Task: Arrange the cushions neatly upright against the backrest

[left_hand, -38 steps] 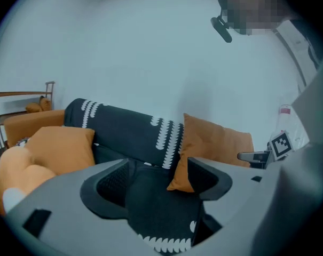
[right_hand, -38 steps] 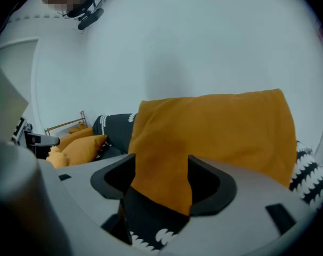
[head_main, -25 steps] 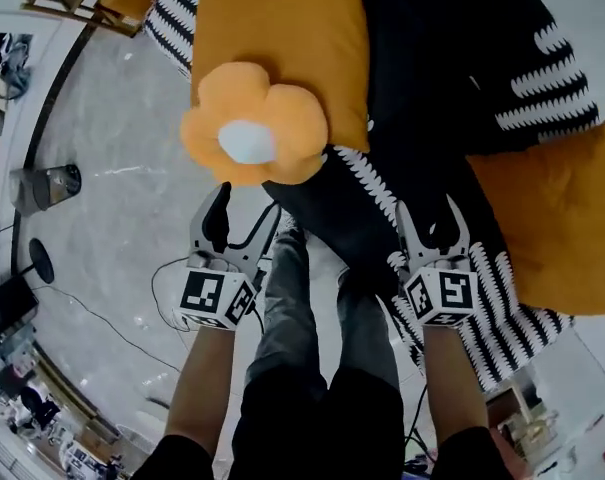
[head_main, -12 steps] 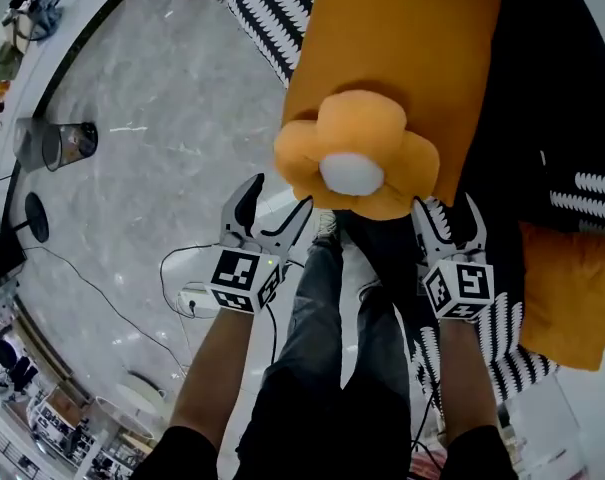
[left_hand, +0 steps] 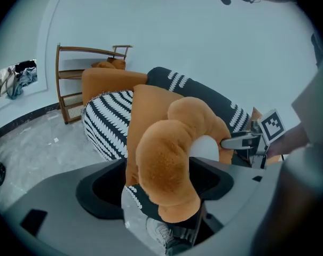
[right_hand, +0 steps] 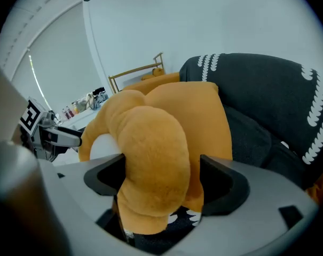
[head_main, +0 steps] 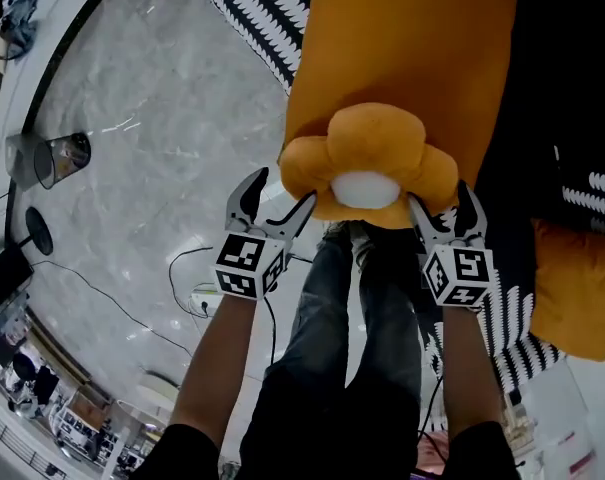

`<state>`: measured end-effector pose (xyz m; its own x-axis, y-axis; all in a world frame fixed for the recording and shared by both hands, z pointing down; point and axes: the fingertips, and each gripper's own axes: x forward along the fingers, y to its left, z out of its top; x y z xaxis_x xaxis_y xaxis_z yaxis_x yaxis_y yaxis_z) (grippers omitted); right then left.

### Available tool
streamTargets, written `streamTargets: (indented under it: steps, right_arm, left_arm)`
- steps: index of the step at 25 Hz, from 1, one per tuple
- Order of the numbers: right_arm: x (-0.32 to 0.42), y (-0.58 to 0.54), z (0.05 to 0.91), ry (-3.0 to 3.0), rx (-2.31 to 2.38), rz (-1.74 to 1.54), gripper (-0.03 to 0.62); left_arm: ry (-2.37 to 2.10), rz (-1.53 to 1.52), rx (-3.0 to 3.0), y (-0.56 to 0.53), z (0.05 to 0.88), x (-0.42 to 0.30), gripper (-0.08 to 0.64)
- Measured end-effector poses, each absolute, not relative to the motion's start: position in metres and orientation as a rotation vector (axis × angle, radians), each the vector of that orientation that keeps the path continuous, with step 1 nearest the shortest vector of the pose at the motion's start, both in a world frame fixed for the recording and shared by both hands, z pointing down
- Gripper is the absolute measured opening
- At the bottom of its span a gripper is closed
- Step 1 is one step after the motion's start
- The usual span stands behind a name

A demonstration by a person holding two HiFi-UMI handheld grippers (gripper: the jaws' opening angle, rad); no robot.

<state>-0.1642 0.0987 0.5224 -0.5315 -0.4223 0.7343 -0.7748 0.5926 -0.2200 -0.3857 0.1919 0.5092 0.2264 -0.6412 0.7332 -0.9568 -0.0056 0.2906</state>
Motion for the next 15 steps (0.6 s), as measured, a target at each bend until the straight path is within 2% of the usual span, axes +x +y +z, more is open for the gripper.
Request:
streamTargets:
  steps: [4, 6, 8, 9, 11, 15]
  right_arm:
    - [-0.163, 0.096, 0.527, -2.209, 0.892, 0.684, 0.417]
    - [-0.168, 0.097, 0.531, -2.218, 0.819, 0.768, 0.407]
    - [-0.176, 0.105, 0.524, -2.225, 0.742, 0.853, 0.281]
    - [-0.179, 0.110, 0.519, -2.233, 0.717, 0.847, 0.247]
    - [-0.180, 0.116, 0.507, -2.254, 0.698, 0.771, 0.218]
    - [-0.160, 0.114, 0.473, -2.285, 0.748, 0.689, 0.212]
  left_arm:
    - [-1.429, 0.530, 1.685, 0.188, 0.531, -0.371, 0.373]
    - [-1.381, 0.472, 1.650, 0.184, 0.541, -0.364, 0.350]
    - [-1.384, 0.450, 1.640, 0.182, 0.536, -0.363, 0.290]
    - [-1.403, 0.457, 1.644, 0.181, 0.531, -0.365, 0.269]
    - [-1.454, 0.466, 1.654, 0.175, 0.519, -0.365, 0.241]
    - [-1.517, 0.456, 1.698, 0.156, 0.482, -0.347, 0.222]
